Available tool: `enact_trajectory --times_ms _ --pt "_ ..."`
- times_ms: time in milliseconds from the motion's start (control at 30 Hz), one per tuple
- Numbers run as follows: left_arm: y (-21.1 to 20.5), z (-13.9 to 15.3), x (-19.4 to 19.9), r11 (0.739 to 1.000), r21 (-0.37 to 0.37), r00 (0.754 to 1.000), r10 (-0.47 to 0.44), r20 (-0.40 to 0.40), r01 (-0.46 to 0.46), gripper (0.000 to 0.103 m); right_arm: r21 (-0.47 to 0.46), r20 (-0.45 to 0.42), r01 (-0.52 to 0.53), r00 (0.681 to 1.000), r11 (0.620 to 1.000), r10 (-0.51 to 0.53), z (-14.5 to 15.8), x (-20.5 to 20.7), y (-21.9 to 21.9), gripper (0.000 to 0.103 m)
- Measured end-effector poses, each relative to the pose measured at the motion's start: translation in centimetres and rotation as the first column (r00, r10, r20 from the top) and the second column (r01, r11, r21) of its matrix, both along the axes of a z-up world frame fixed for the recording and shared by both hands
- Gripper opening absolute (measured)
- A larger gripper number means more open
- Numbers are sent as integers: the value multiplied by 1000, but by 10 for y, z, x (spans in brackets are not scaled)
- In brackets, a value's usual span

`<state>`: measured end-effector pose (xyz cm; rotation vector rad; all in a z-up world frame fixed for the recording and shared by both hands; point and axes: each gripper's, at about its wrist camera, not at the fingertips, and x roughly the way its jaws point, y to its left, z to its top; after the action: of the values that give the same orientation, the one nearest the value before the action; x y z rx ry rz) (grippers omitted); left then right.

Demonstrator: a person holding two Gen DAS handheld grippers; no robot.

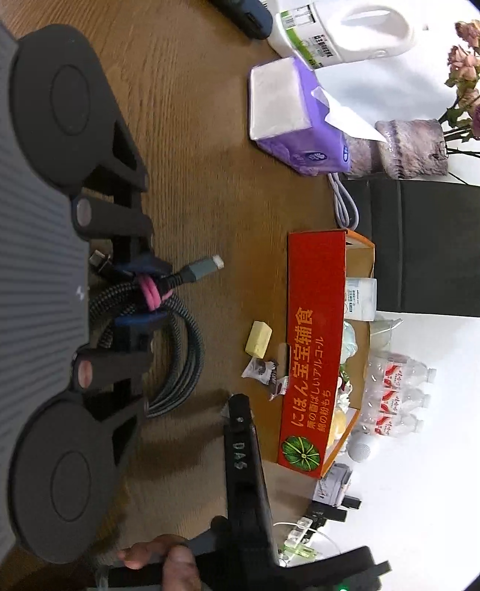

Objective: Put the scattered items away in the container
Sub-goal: 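Hold the cable in the left tool while the right tool grasps the small clear wrapper, then carry the cable and wrapper into the cardboard box with both tools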

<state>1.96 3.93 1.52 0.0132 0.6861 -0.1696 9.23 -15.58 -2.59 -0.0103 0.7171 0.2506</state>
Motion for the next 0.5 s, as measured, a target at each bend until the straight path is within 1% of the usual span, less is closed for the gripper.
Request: enact_trajectory --times_ms 33,100,200,300,400,500 --pt "0 0 -1 1000 -3 1000 4 3 -4 21 -31 7 -8 1000 999 8 0 0 4 22" --pt "0 0 -4 1000 -3 1000 25 11 -25 20 -79 13 -34 999 996 36 2 -4 12 21" --pt "-3 6 -19 999 2 997 49 60 -50 20 -82 19 -55 998 995 56 4 -13 18 20" --pt "-11 16 -45 999 -5 989 55 137 -54 20 -36 50 -43 998 998 44 10 -37 13 20" --pt "-21 26 -71 999 -49 979 31 201 -22 20 50 139 -16 990 999 9 28 -80 -1 20" --pt "-34 37 -97 998 -63 962 11 272 6 20 117 201 23 978 993 -46 45 -123 -19 21"
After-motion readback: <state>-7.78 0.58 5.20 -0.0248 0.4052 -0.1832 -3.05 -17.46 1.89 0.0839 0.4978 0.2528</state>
